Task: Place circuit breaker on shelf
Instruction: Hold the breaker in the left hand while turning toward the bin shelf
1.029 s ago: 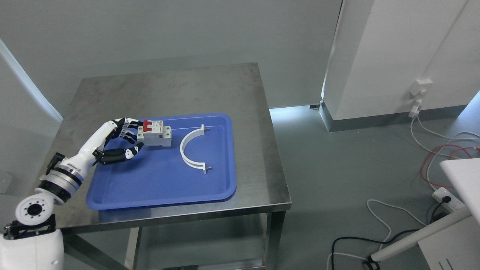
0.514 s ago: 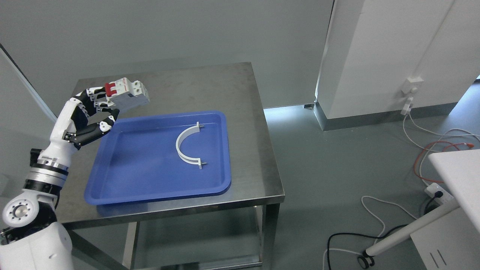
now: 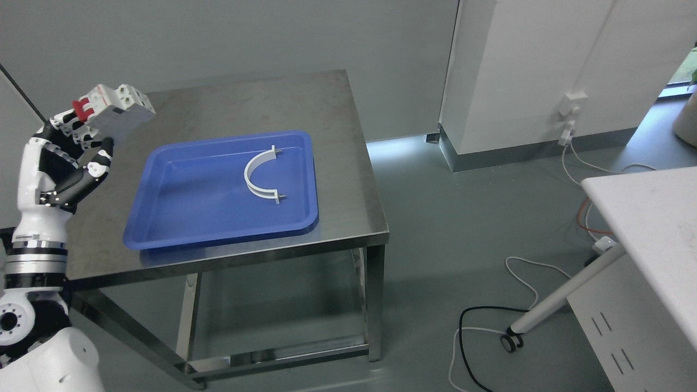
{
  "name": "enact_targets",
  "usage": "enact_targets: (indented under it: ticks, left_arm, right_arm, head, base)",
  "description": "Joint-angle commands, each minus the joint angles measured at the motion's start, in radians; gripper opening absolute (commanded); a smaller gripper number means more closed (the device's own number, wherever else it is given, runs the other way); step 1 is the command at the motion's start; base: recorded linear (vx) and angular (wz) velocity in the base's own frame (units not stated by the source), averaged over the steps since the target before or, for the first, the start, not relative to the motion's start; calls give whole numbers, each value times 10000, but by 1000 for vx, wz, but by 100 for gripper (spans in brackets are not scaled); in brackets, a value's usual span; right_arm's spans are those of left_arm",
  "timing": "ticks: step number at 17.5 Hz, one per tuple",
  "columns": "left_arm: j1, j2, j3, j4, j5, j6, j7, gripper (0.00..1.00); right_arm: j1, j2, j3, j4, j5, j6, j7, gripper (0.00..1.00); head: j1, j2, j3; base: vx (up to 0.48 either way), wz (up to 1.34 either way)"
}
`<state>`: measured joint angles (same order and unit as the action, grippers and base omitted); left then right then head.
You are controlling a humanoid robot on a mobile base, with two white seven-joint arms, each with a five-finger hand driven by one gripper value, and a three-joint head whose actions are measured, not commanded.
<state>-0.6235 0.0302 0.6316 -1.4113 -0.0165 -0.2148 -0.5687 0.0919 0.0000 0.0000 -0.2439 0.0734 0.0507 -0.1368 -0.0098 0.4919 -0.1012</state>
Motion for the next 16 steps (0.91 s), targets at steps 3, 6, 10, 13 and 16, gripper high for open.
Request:
enact_targets:
  ticks: [3,6,10,13,16]
  left_arm:
    - [-23,-128,694,-704,227,-291,778,6]
    - [-23,-128,710,-705,227,-322,794,6]
    - [22,-128,710,-888,211,-307,809,6]
    - [114,-128,756,-1240,211,-307,748,6]
    - [160,-128,451,-1747,227,-261,641,6]
  right_arm:
    - [2,-175,199,0,2,291,3,100]
    - [2,-175,199,0,-13,291,18,100]
    - [2,-175,199,0,2,291,3,100]
    - [2,-175,199,0,-13,291,18,100]
    - [2,-175,199,0,2,291,3,100]
  head:
    - [0,0,0]
    - [0,0,0]
    - [0,0,0]
    - [0,0,0]
    - [0,0,0]
  base:
    - [-367,-165]
    - [-442,-64]
    - [-496,51]
    - [-487,228]
    - [-508,426]
